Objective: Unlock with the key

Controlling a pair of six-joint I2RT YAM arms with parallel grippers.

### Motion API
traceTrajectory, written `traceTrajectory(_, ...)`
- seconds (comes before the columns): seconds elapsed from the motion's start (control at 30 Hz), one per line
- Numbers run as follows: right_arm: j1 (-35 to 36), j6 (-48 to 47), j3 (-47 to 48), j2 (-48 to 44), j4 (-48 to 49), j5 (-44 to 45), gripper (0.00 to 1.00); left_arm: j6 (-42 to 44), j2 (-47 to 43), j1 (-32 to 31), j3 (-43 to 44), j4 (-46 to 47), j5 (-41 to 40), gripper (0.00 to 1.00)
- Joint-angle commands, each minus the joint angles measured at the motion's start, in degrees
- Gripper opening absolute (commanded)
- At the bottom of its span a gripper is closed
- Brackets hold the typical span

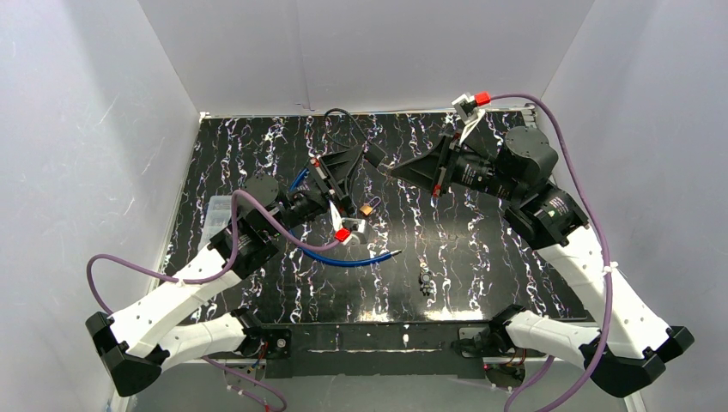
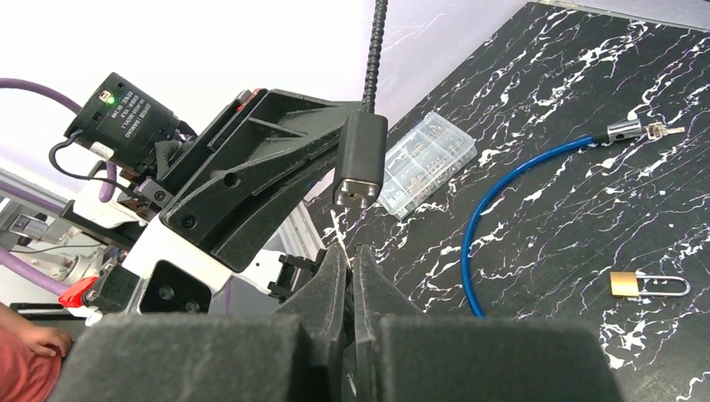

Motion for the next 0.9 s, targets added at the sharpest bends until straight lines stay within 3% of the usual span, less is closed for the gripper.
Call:
traceTrajectory(0.0,-0.4,-0.6,0.6,0.2,4.3,0.7,0.01,0.7,-2.0,-0.3,1.5,2.1,0.8,0.0)
traceTrajectory(0.87,-0.9,2.1,-0.8,2.2,7.2,-0.1,0.01,2.2,-2.6,-0.4,0.8,1.0,0.9,0.0)
